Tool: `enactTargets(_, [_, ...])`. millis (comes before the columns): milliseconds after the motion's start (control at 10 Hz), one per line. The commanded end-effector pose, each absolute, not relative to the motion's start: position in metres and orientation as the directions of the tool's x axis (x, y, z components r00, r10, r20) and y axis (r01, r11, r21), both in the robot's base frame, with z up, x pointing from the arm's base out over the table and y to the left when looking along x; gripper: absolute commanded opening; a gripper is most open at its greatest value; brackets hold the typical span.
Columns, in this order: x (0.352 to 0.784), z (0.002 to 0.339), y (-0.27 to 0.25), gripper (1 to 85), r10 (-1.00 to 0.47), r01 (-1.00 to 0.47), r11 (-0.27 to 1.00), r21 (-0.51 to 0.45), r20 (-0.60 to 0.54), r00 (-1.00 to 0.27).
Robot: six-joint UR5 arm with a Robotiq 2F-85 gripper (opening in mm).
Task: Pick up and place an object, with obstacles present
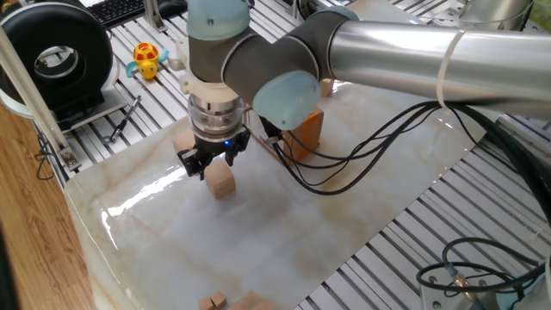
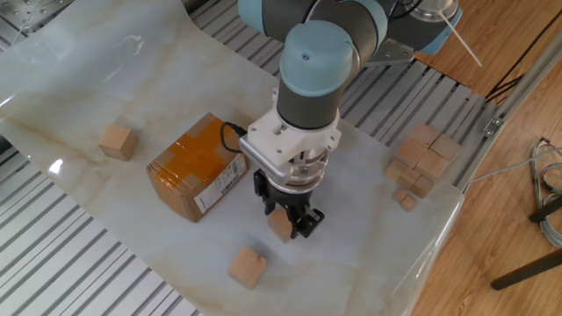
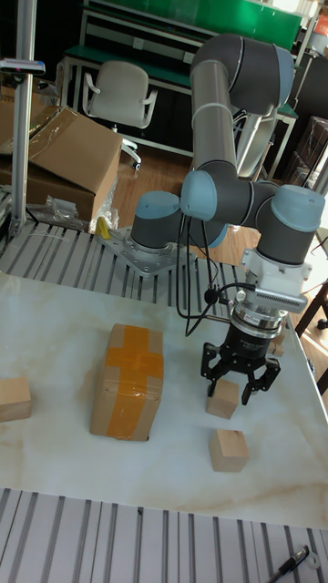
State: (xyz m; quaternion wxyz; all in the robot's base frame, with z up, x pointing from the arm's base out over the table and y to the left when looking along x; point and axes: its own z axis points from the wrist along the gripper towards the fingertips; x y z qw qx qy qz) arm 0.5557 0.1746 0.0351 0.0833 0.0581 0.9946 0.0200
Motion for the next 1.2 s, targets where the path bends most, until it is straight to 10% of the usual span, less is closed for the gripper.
enactTargets(0, [0.5571, 0.0331, 0.1721, 61.0, 0.111, 0.101, 0.993, 0.06, -0.18, -0.977])
enactTargets(1100, [0.5548, 0.0301, 0.1748, 58.7, 0.128, 0.121, 0.991, 0.049, -0.164, -0.978])
